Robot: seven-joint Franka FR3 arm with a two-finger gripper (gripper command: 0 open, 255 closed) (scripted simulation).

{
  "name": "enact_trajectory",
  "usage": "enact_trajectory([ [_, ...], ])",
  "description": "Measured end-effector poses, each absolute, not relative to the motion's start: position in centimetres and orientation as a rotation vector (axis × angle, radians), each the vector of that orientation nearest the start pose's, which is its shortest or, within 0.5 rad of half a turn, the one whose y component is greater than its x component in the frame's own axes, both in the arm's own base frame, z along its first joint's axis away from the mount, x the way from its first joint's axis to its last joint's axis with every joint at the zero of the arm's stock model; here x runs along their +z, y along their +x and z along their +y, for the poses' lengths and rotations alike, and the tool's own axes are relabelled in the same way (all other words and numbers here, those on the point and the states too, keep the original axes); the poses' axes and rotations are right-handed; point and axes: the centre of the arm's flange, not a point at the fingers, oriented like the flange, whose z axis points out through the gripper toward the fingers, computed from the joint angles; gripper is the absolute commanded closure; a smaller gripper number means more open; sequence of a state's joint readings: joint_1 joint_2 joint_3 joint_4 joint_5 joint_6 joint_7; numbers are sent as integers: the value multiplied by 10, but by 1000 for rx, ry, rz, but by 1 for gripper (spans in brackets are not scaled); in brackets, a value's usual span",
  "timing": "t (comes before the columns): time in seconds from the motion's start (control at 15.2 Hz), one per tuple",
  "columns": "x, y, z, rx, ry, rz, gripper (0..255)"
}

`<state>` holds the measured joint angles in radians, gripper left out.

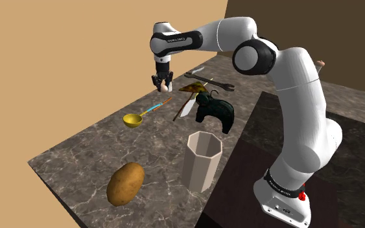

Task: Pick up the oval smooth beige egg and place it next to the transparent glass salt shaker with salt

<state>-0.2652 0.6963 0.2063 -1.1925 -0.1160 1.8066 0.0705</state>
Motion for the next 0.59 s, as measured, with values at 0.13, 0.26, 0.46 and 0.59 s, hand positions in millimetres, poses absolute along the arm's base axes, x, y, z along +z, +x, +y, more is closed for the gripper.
enact_trajectory([
  [0.13, 364, 730, -92, 108, -3111, 220, 255],
  [0.26, 355, 729, -92, 108, -3111, 219, 255],
  [0.46, 345, 729, -92, 108, -3111, 219, 255],
  [0.59, 344, 729, -92, 107, -3111, 219, 255],
])
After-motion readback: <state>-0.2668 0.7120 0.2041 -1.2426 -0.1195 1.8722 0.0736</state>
